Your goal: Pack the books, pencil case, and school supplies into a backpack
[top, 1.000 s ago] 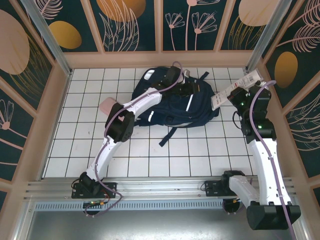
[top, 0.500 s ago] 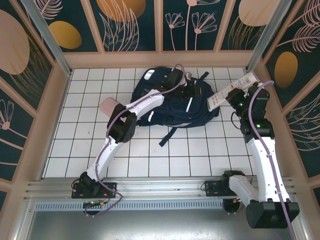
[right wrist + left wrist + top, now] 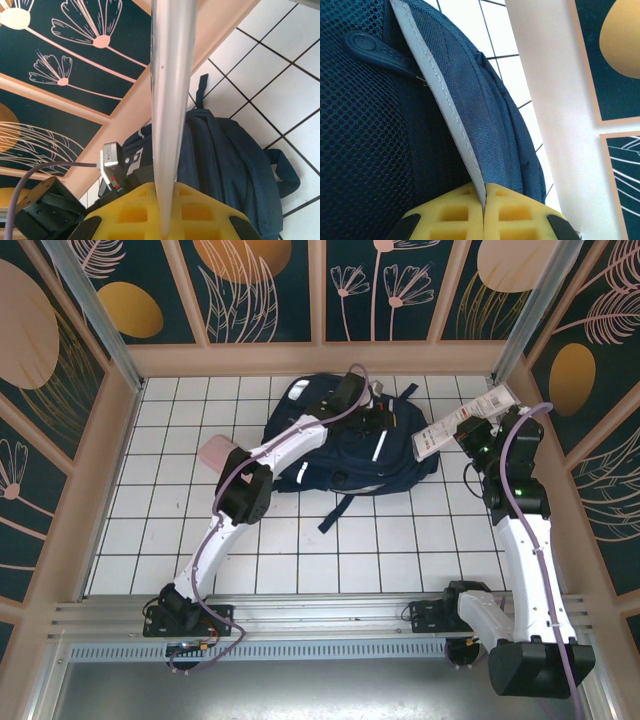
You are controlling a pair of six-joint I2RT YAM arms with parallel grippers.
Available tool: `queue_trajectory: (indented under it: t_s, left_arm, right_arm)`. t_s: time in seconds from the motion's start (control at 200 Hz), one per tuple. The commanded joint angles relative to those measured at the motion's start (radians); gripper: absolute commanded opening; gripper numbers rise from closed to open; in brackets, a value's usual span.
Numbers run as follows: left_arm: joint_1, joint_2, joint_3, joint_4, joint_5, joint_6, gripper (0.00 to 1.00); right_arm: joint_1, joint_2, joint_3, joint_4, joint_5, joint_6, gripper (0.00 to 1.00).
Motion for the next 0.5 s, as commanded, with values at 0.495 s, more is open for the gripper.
queue_trajectory:
  t_s: [0.495]
  left_arm:
    - [0.174, -0.483, -0.138, 0.037, 0.201, 0.006, 0.00]
  right_arm:
    - [-0.008, -0.066, -0.192, 0.204, -0.067, 0.022, 0.00]
